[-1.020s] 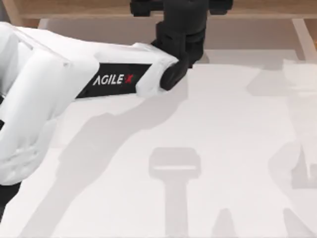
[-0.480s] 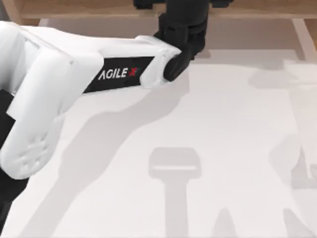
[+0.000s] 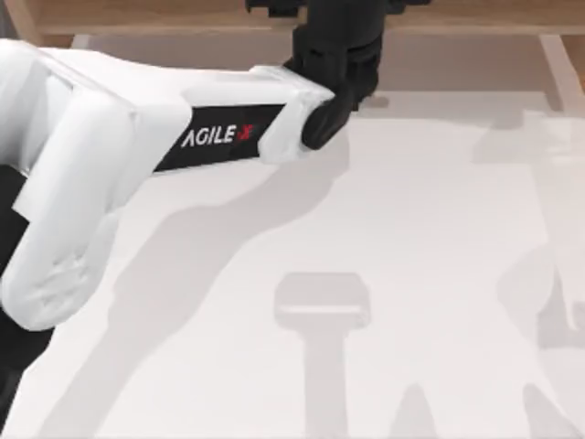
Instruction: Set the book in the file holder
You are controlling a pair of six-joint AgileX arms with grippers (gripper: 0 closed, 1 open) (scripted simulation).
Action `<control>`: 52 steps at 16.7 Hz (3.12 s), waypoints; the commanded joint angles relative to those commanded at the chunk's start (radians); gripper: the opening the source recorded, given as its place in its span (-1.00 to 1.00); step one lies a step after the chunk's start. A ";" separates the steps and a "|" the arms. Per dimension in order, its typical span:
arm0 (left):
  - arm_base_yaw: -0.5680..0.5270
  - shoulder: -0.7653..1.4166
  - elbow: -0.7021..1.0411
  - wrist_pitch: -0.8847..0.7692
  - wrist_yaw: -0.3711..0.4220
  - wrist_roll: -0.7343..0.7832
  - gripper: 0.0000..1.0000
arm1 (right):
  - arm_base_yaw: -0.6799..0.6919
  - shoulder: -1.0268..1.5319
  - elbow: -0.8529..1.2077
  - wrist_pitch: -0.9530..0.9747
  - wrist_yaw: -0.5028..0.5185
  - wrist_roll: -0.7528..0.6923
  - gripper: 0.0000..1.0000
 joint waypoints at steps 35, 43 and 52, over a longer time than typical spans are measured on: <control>0.059 -0.349 -0.221 -0.334 0.161 0.488 -1.00 | 0.000 0.000 0.000 0.000 0.000 0.000 1.00; 0.223 -0.850 -0.530 -0.618 0.338 1.031 -1.00 | 0.000 0.000 0.000 0.000 0.000 0.000 1.00; 0.421 -1.413 -0.830 -0.752 0.543 1.316 -1.00 | 0.000 0.000 0.000 0.000 0.000 0.000 1.00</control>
